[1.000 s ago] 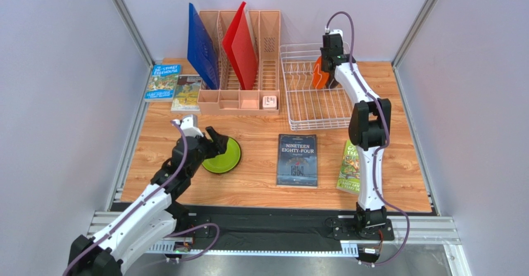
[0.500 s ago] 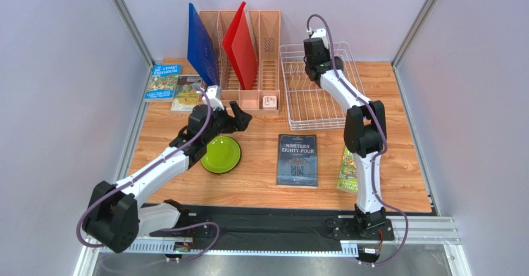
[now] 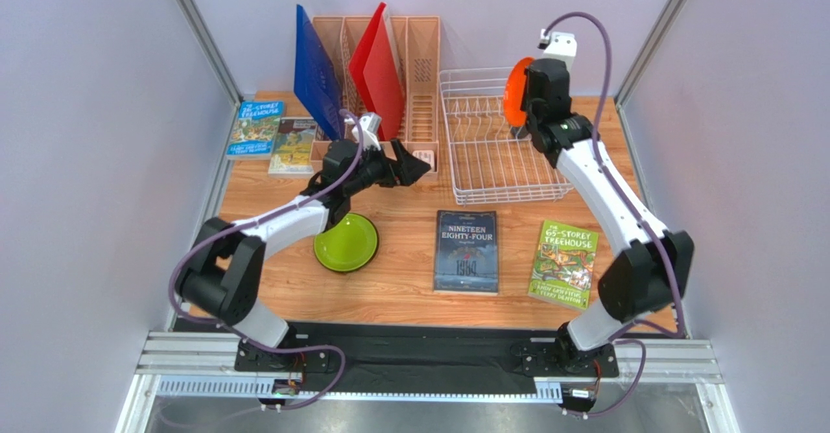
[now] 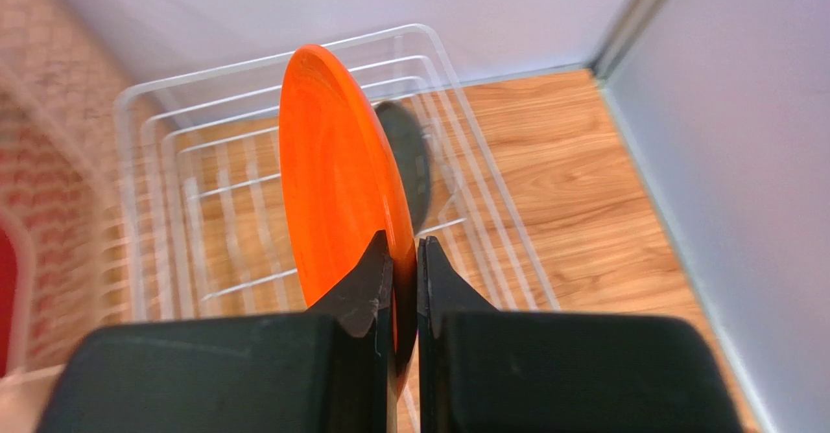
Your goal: Unload the plates from the dish rack
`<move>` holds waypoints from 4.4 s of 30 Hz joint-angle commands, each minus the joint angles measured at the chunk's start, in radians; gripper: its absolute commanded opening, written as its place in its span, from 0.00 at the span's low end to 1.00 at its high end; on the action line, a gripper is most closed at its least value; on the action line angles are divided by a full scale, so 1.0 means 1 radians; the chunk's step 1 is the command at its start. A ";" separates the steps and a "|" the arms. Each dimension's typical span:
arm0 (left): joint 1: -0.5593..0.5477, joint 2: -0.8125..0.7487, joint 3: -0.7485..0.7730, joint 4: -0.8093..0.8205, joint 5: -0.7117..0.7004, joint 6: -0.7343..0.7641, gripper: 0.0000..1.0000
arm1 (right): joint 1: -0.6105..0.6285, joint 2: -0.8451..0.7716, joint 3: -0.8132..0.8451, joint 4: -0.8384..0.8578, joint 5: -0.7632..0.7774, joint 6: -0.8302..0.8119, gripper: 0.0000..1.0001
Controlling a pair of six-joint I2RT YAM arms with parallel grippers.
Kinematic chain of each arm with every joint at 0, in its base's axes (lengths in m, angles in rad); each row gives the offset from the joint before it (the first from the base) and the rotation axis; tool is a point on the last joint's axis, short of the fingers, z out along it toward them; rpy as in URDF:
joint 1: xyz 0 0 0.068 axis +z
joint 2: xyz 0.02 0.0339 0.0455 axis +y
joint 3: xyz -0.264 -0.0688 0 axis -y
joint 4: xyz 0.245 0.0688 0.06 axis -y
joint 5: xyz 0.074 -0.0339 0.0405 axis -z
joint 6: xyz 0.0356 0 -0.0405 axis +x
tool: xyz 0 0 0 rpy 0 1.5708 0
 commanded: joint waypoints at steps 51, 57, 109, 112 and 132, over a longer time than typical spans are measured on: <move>-0.030 -0.648 -0.389 -0.373 -0.490 -0.095 0.00 | -0.147 -0.295 -0.334 0.030 -0.719 0.341 0.72; -0.030 -0.901 -0.549 -0.533 -0.608 -0.174 0.00 | -0.163 -0.208 -0.245 0.012 -0.711 0.343 0.72; -0.030 -0.781 -0.330 -0.497 -0.495 0.116 0.93 | -0.244 0.470 0.475 -0.223 -0.349 0.078 0.70; -0.030 -0.684 -0.265 -0.461 -0.406 0.124 0.93 | -0.244 0.546 0.557 -0.249 -0.348 0.065 0.65; -0.030 -0.396 -0.152 -0.288 -0.261 0.091 0.93 | -0.252 0.764 0.693 -0.261 -0.378 -0.017 0.17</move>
